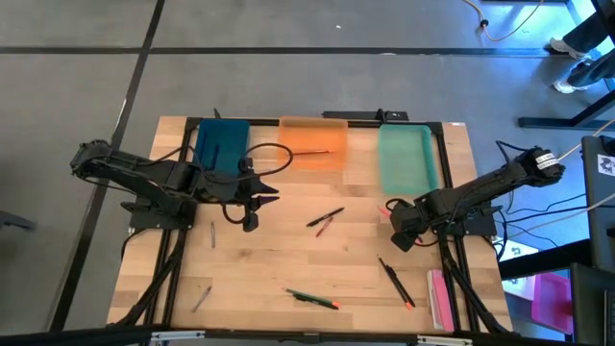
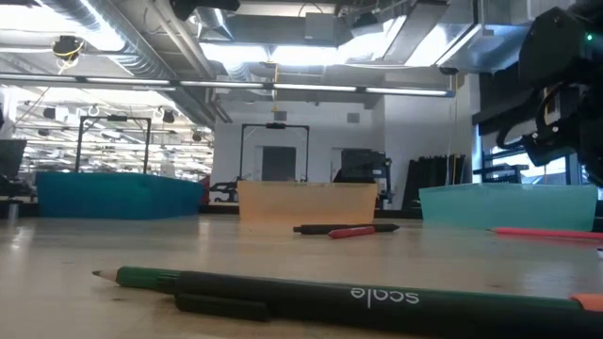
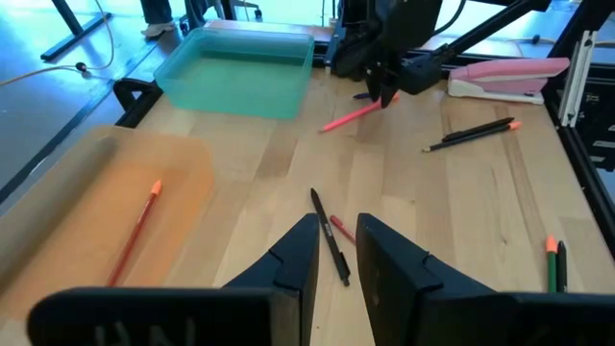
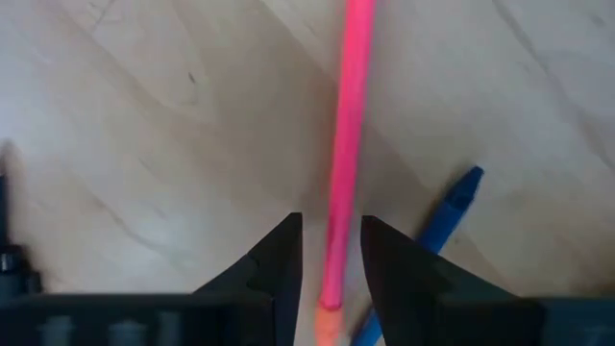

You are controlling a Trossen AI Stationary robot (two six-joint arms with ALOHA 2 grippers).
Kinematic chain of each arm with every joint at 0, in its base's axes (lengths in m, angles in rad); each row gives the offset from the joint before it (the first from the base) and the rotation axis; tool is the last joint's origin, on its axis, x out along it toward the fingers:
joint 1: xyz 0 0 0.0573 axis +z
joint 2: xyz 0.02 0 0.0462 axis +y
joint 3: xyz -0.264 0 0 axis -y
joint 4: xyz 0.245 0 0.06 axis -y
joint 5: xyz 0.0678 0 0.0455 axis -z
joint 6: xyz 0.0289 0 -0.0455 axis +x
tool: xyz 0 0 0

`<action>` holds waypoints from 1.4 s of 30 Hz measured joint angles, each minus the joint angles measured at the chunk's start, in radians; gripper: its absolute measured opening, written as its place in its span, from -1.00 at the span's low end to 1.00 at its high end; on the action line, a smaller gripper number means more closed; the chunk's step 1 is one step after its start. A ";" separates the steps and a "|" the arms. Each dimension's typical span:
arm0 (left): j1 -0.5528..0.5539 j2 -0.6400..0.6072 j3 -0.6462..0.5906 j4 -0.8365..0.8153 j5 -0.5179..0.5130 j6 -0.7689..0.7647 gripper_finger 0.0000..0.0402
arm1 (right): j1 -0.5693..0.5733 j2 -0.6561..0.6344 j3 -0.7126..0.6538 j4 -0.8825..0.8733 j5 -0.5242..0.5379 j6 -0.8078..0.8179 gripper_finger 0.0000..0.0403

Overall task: Sort crayons/erasers/pens/pencils in bins
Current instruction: Put the pink pencil into the orange bin

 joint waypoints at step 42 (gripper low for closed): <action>0.000 0.000 0.000 -0.006 -0.023 0.002 -0.68 | 0.101 0.000 0.100 -0.079 -0.064 0.056 -0.61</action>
